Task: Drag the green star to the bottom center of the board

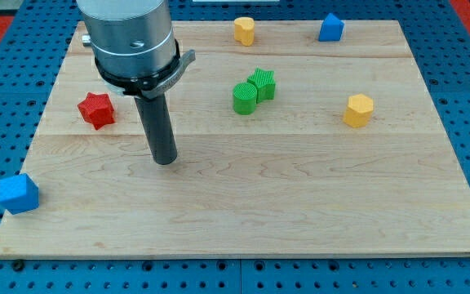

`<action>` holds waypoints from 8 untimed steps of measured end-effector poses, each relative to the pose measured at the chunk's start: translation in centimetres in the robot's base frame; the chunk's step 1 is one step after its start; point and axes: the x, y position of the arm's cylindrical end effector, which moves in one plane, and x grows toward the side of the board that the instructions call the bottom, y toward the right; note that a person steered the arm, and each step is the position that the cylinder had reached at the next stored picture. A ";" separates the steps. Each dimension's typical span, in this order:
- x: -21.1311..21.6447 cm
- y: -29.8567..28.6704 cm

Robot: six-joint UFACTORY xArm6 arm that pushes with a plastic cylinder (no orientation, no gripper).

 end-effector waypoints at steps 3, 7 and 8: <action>-9.8 5.3; -14.5 15.6; -7.9 15.7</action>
